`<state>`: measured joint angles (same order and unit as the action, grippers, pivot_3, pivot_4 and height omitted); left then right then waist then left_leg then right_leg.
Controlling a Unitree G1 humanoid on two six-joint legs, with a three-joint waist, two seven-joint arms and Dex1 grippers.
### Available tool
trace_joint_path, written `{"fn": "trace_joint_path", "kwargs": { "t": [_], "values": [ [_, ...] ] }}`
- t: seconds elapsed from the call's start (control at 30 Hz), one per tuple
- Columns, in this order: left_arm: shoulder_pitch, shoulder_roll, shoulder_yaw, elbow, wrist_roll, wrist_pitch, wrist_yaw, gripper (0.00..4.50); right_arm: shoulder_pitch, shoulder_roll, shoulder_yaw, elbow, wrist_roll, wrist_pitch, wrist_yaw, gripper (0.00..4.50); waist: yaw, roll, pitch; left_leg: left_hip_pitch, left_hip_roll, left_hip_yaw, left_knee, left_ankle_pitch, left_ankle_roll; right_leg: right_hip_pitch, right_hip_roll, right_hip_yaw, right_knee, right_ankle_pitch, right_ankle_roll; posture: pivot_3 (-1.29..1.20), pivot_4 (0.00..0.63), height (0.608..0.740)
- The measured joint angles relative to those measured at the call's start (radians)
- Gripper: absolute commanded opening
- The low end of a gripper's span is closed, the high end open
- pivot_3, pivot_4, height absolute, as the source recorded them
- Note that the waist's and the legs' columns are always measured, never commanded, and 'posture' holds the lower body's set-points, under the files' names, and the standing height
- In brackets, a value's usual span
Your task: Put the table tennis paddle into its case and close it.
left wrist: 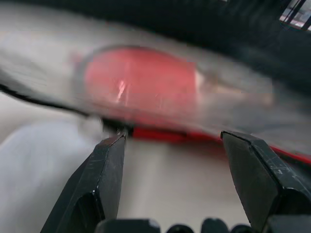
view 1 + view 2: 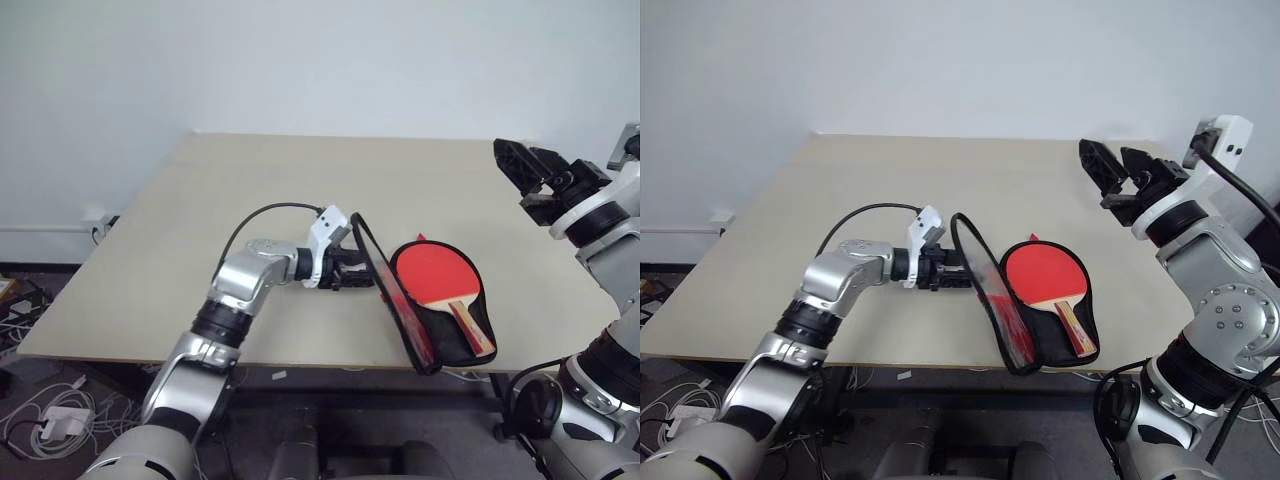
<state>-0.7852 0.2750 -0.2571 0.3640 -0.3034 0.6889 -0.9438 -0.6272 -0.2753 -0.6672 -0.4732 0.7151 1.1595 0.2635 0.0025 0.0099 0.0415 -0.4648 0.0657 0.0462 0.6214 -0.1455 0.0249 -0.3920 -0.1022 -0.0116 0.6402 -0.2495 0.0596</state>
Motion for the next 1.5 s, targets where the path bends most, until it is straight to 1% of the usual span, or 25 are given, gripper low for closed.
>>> {"fn": "trace_joint_path", "kwargs": {
  "t": [0.1,0.27,0.33,0.43,0.5,0.53,0.57,0.6,0.7,0.8,0.97,1.07,1.23,1.33,1.4,1.5],
  "values": [
    [-0.068,-0.094,0.002,0.125,0.026,-0.032,0.055,3.32,0.004,0.008,0.003,0.027,0.005,-0.030,-0.037,4.45,0.001,0.000,0.000,0.000,-0.001,0.000,0.001,0.000,0.000,0.000,0.000,0.000,0.000,0.000,0.000,0.00,0.000,0.740],
    [-0.129,-0.221,0.022,0.275,0.057,-0.170,0.122,3.32,0.027,0.019,0.047,0.060,-0.001,-0.078,-0.098,4.45,-0.001,0.000,0.000,0.000,-0.001,-0.001,0.002,0.000,0.000,0.000,0.000,0.000,0.000,0.000,0.000,0.00,0.000,0.740],
    [-0.151,-0.247,0.038,0.317,0.061,-0.185,0.145,3.32,0.051,0.018,0.070,0.070,-0.009,-0.097,-0.114,4.45,-0.002,0.000,0.000,0.000,-0.001,-0.001,0.001,0.000,0.000,0.000,0.000,0.000,0.000,0.000,0.000,0.00,0.000,0.740],
    [-0.161,-0.253,0.039,0.344,0.083,-0.177,0.158,3.32,0.075,0.018,0.103,0.073,-0.010,-0.117,-0.129,4.45,-0.007,0.001,0.000,0.000,-0.001,-0.002,0.001,0.000,0.000,0.000,0.000,0.000,0.000,0.000,0.000,0.00,0.000,0.740],
    [-0.153,-0.246,0.039,0.326,0.085,-0.132,0.145,3.69,0.092,0.018,0.127,0.075,-0.011,-0.132,-0.136,4.50,-0.007,0.001,0.000,0.000,-0.001,-0.002,0.001,0.000,0.000,0.000,0.000,0.000,0.000,0.000,0.000,0.00,0.000,0.740],
    [-0.127,-0.229,0.038,0.274,0.084,-0.106,0.130,3.90,0.098,0.018,0.143,0.082,-0.012,-0.142,-0.139,4.50,-0.011,0.001,0.000,0.000,-0.001,-0.001,0.001,0.000,0.000,0.000,0.000,0.001,0.000,0.000,0.000,0.00,0.000,0.740],
    [-0.107,-0.214,0.037,0.234,0.084,-0.084,0.121,4.24,0.103,0.018,0.149,0.089,-0.012,-0.151,-0.140,4.50,-0.016,0.001,0.000,0.000,-0.001,-0.002,0.001,0.000,0.000,0.000,0.000,0.001,0.000,0.001,-0.002,0.00,0.000,0.740],
    [-0.088,-0.195,0.037,0.190,0.080,-0.044,0.114,4.46,0.113,0.017,0.155,0.094,-0.012,-0.159,-0.142,4.50,-0.020,0.001,0.000,0.000,-0.001,-0.002,0.001,0.000,0.000,0.000,0.000,0.001,0.000,0.001,-0.003,0.00,0.000,0.740],
    [-0.048,-0.148,0.047,0.064,0.032,0.140,0.100,4.46,0.138,0.016,0.163,0.118,-0.014,-0.178,-0.159,4.50,-0.025,0.001,0.000,0.000,-0.001,-0.002,0.001,0.000,0.000,0.001,0.000,0.001,0.000,0.002,-0.003,0.00,0.000,0.740],
    [-0.040,-0.142,0.056,-0.027,-0.024,0.365,0.121,4.46,0.141,0.007,0.182,0.132,-0.024,-0.196,-0.170,4.50,-0.024,0.001,0.000,0.000,-0.001,-0.003,0.002,0.000,0.000,0.001,0.000,0.000,0.000,0.001,-0.002,0.00,0.000,0.740],
    [-0.015,-0.190,0.113,-0.107,-0.099,0.617,0.194,4.46,0.147,0.004,0.192,0.150,-0.029,-0.212,-0.179,4.50,-0.027,0.001,0.000,0.000,-0.001,-0.003,0.002,0.000,0.000,0.001,0.000,0.000,0.000,-0.001,0.001,0.00,0.000,0.740],
    [-0.014,-0.240,0.165,-0.112,-0.127,0.749,0.253,4.46,0.147,0.004,0.191,0.159,-0.027,-0.213,-0.186,4.50,-0.027,0.001,0.000,0.000,-0.001,-0.004,0.002,0.000,0.001,0.001,0.001,0.000,0.000,-0.001,0.002,0.00,0.000,0.740],
    [-0.014,-0.323,0.247,-0.077,-0.134,0.843,0.355,4.46,0.147,0.004,0.192,0.176,-0.023,-0.214,-0.198,4.50,-0.026,0.001,0.001,0.000,-0.001,-0.004,0.002,0.000,0.001,0.001,0.000,0.000,0.000,-0.001,0.002,0.00,0.000,0.740],
    [-0.018,-0.366,0.319,-0.029,-0.128,0.842,0.428,4.46,0.147,0.004,0.191,0.180,-0.017,-0.215,-0.203,4.50,-0.026,0.001,0.001,0.000,-0.001,-0.004,0.002,0.000,0.000,0.001,0.000,0.000,0.000,-0.001,0.002,0.00,0.000,0.740],
    [-0.031,-0.391,0.375,0.040,-0.122,0.835,0.478,4.46,0.147,0.004,0.192,0.186,-0.016,-0.217,-0.207,4.50,-0.026,0.001,0.001,0.000,-0.002,-0.004,0.002,0.000,0.000,0.001,0.000,0.000,0.000,-0.001,0.002,0.00,0.000,0.740],
    [-0.063,-0.406,0.461,0.122,-0.120,0.825,0.541,4.46,0.148,0.004,0.194,0.187,-0.015,-0.221,-0.215,4.50,-0.026,0.001,0.001,0.000,-0.002,-0.004,0.002,0.000,0.000,0.001,0.000,0.000,0.000,-0.001,0.002,0.00,0.000,0.740]
  ]
}}
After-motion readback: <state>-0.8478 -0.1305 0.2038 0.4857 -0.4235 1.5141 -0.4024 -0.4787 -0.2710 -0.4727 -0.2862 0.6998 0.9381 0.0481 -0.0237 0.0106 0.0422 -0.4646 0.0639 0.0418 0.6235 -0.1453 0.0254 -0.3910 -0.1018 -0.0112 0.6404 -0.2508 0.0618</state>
